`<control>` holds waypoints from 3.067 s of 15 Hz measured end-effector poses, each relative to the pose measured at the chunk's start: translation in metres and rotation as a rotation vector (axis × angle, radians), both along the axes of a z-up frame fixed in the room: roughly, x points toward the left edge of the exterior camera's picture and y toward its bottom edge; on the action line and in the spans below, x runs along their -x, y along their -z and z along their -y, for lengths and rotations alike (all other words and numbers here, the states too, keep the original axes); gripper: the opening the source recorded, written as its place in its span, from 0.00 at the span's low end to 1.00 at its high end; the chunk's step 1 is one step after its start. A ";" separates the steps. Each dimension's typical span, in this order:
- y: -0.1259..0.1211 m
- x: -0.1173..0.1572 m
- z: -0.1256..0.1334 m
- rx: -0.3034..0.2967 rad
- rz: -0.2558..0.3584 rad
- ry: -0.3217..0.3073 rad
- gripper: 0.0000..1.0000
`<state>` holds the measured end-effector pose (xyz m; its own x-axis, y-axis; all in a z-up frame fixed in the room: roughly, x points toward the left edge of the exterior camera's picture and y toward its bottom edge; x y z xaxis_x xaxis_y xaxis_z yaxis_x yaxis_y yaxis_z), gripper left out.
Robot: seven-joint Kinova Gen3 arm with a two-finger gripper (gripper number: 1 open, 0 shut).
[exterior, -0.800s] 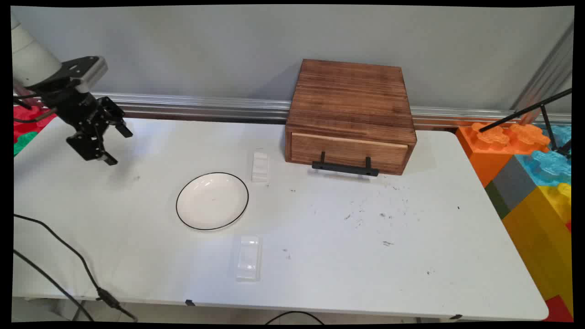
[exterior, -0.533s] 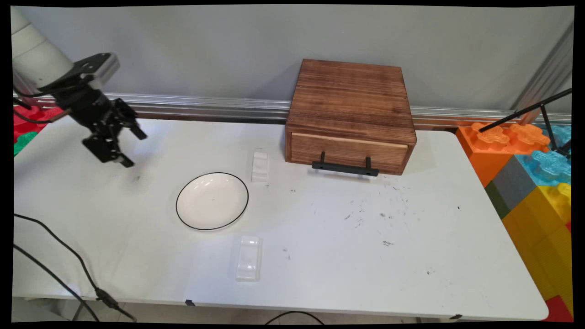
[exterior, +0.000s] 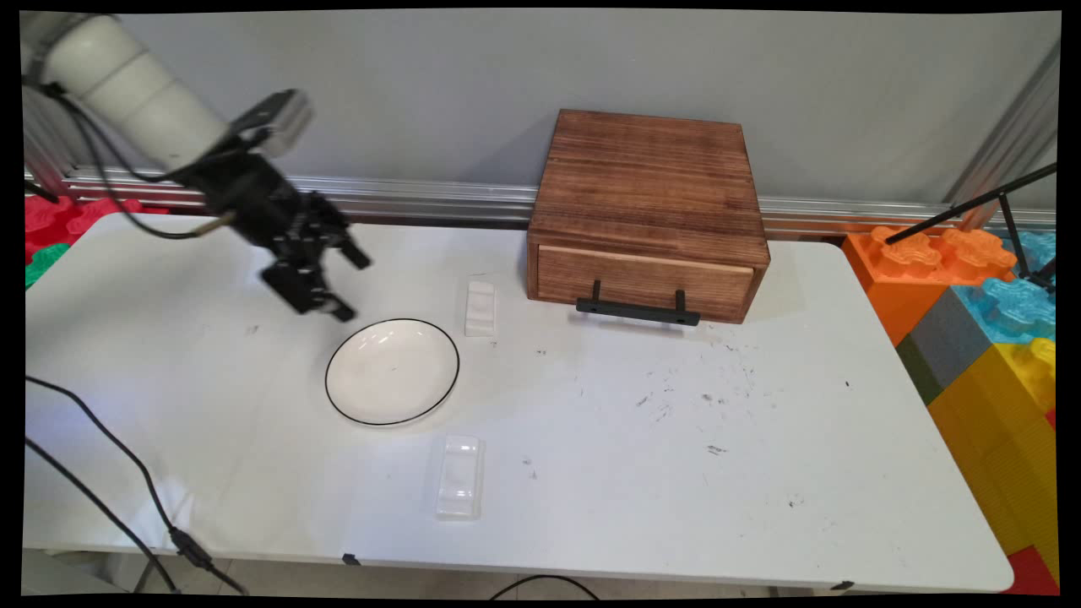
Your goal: Open the drawer
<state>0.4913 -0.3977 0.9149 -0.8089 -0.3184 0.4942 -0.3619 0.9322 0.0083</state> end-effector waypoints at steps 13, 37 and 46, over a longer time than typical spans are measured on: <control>-0.013 0.224 0.067 0.148 0.039 0.059 1.00; 0.117 0.343 0.142 0.222 0.242 0.128 1.00; 0.141 0.352 0.140 0.218 0.242 0.157 1.00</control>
